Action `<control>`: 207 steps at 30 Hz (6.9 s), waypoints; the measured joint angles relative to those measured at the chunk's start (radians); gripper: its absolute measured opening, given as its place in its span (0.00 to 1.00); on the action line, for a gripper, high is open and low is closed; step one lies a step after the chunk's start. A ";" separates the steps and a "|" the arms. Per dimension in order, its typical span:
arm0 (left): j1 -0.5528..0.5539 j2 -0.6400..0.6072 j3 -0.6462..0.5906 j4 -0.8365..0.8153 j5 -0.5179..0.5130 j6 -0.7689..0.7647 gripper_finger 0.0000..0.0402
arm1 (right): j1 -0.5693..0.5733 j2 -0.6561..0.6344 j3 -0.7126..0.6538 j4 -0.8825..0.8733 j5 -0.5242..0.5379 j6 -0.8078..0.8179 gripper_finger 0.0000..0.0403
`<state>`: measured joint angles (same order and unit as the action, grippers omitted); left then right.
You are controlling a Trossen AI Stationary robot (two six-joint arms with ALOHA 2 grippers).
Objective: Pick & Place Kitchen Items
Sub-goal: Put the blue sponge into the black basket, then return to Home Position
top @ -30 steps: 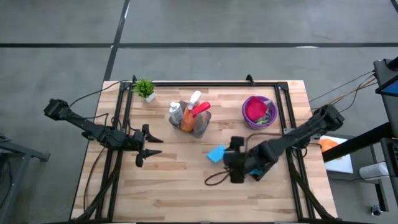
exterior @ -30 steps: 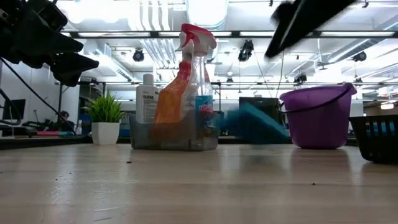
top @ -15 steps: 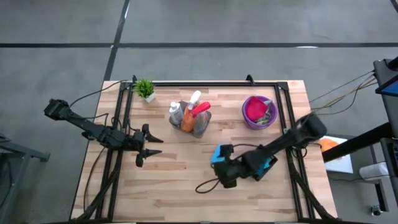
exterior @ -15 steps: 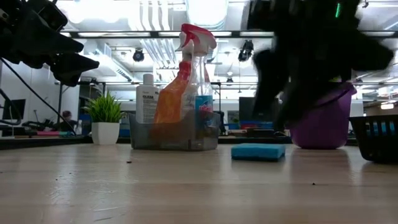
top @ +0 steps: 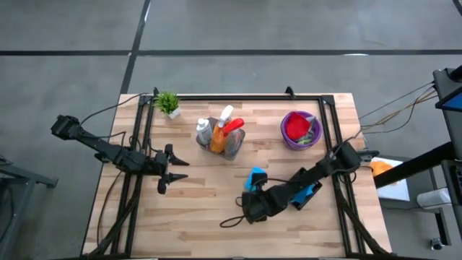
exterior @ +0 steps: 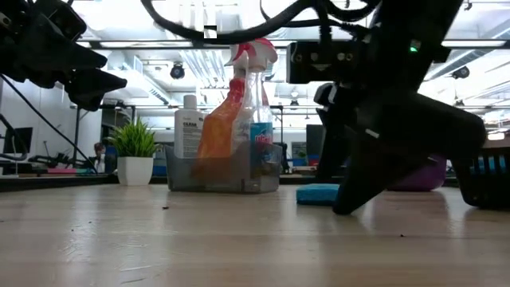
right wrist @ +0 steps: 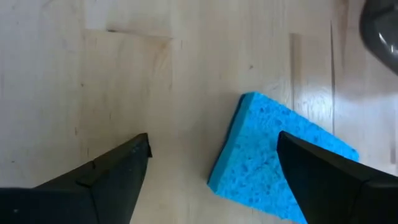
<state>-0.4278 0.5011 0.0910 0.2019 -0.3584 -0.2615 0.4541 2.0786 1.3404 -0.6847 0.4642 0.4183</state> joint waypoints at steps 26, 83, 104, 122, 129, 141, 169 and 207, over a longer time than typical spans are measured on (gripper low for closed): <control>0.000 0.000 0.000 -0.001 0.000 -0.005 0.57 | -0.030 0.013 0.132 -0.468 0.126 0.104 0.04; 0.000 0.000 0.000 0.003 0.001 -0.008 0.57 | 0.240 -0.190 0.272 -0.784 -0.148 0.568 0.96; -0.005 -0.257 0.001 -0.108 0.201 0.076 0.57 | 0.353 -0.689 -0.293 0.391 0.336 -0.113 0.78; -0.002 -0.482 -0.087 -0.159 0.180 0.101 0.57 | 0.380 -1.166 -0.806 0.877 0.164 -0.307 0.78; 0.000 -0.491 -0.087 -0.157 0.168 0.103 0.57 | 0.376 -1.331 -1.051 1.128 -0.021 -0.370 0.78; 0.018 -0.496 -0.088 -0.157 0.164 0.124 0.57 | 0.337 -1.757 -1.317 1.187 -0.039 -0.554 0.78; 0.504 -0.492 -0.080 -0.203 0.449 0.103 0.57 | -0.238 -2.077 -1.333 0.732 -0.190 -0.491 0.78; 0.506 -0.394 -0.056 -0.253 0.507 0.045 0.57 | -0.238 -2.048 -1.334 0.732 -0.194 -0.467 0.78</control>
<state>0.0780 0.1074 0.0345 -0.0509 0.1490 -0.2169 0.2157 0.0307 0.0063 0.0475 0.2707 -0.0483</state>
